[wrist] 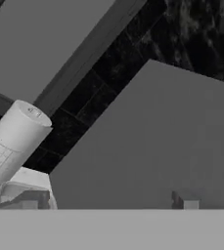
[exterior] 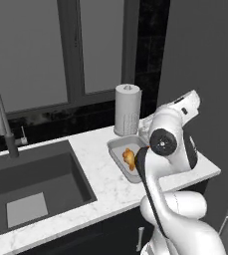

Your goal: Place one lemon and one chicken drumstick in each tupperware on the nearby counter, to pack two identical lunches.

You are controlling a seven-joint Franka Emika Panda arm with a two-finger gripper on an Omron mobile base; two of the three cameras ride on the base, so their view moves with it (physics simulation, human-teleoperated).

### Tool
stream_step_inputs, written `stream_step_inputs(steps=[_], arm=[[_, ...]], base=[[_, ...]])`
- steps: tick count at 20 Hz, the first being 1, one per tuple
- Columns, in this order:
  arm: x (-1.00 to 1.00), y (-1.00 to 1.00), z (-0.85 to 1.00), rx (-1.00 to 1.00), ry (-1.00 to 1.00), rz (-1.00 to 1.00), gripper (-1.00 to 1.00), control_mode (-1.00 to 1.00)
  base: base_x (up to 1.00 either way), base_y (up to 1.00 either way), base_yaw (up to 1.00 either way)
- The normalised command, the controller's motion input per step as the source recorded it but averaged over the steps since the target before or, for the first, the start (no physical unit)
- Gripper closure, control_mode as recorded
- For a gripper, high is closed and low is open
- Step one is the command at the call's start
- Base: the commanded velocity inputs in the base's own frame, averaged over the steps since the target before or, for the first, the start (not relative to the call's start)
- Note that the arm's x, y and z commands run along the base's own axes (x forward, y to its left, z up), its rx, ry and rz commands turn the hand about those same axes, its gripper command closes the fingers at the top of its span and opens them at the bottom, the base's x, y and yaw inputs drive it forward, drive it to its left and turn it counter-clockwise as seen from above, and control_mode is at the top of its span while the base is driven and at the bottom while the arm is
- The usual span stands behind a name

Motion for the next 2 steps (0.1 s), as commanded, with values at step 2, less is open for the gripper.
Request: stream_step_inputs(steps=[2], arm=[[-0.87,0.69,1.0,-0.27,-0.34,0.0,-1.0,-1.0]], base=[[0.0,0.0,0.0]])
